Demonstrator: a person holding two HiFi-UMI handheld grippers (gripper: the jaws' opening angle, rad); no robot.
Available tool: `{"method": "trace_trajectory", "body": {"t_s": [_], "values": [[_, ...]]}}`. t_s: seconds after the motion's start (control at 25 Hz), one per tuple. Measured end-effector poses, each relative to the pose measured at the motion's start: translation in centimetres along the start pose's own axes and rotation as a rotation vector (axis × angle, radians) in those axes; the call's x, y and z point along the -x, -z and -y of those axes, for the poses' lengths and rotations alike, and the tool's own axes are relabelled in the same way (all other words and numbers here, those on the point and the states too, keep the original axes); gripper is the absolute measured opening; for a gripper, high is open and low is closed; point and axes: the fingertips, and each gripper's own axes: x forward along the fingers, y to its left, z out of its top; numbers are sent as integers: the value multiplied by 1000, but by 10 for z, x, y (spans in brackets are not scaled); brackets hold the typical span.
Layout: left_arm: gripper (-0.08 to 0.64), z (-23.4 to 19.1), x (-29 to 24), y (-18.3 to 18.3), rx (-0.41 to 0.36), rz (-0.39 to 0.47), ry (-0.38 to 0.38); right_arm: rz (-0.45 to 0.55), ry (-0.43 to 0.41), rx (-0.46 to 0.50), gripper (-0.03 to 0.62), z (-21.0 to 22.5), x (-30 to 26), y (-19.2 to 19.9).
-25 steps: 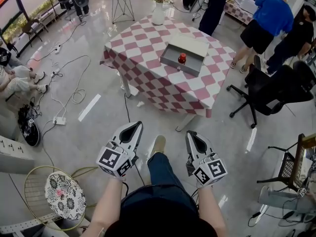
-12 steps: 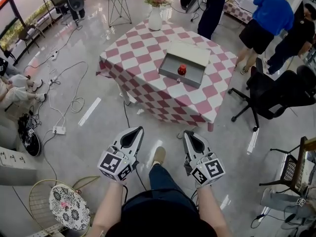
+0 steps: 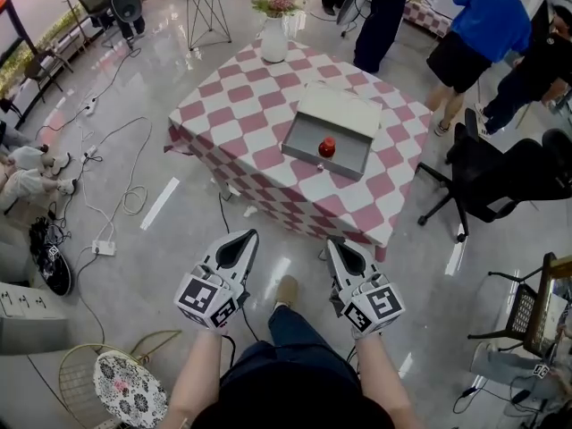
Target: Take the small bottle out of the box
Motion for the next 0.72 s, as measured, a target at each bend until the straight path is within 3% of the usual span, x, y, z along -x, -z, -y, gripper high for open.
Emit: {"method": "trace_trajectory", "body": {"t_s": [0.72], "values": [[8, -46, -101, -12, 3, -6, 59, -35, 16, -10, 3, 73, -71, -9]]}}
